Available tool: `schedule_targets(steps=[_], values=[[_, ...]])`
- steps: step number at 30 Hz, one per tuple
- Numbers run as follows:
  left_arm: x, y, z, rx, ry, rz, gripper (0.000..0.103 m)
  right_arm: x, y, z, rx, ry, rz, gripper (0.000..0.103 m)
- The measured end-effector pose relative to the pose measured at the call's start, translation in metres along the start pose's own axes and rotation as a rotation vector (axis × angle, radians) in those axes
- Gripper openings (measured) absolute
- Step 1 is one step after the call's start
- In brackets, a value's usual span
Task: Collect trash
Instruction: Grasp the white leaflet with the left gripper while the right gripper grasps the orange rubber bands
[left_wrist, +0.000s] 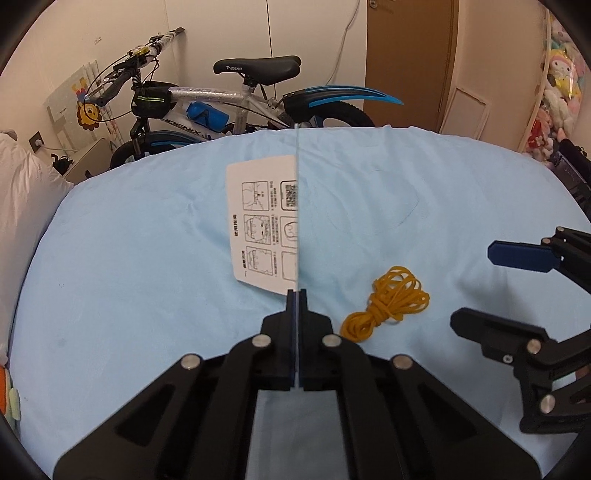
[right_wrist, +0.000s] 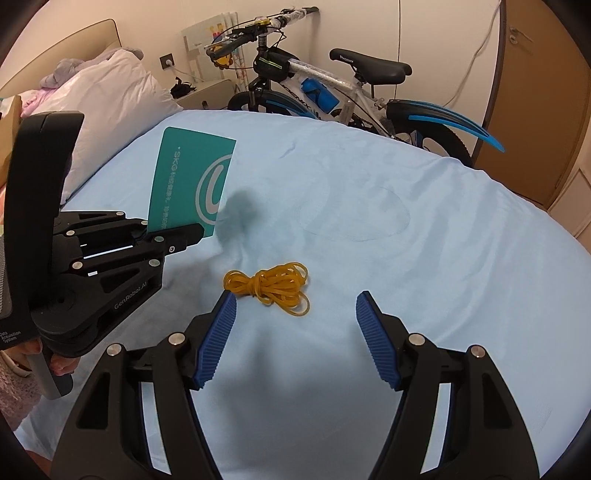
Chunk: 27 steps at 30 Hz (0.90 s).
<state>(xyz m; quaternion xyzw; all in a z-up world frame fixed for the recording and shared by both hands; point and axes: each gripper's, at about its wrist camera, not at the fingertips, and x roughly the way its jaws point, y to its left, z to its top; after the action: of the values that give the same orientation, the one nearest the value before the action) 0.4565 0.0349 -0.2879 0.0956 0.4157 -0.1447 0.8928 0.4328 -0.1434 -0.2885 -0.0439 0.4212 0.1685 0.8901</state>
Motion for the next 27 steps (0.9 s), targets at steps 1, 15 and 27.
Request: schedule_targets(steps=[1, 15, 27], values=[[-0.002, 0.002, 0.0, -0.008, -0.007, 0.0, 0.001, 0.0, 0.0, 0.0, -0.002, -0.002, 0.001, 0.066], [-0.02, 0.031, -0.004, -0.102, -0.071, 0.004, 0.001, 0.055, 0.015, 0.007, -0.032, 0.067, 0.021, 0.066], [-0.018, 0.037, -0.011, -0.113, -0.06, -0.001, 0.001, 0.065, 0.037, 0.011, -0.108, 0.056, 0.059, 0.019]])
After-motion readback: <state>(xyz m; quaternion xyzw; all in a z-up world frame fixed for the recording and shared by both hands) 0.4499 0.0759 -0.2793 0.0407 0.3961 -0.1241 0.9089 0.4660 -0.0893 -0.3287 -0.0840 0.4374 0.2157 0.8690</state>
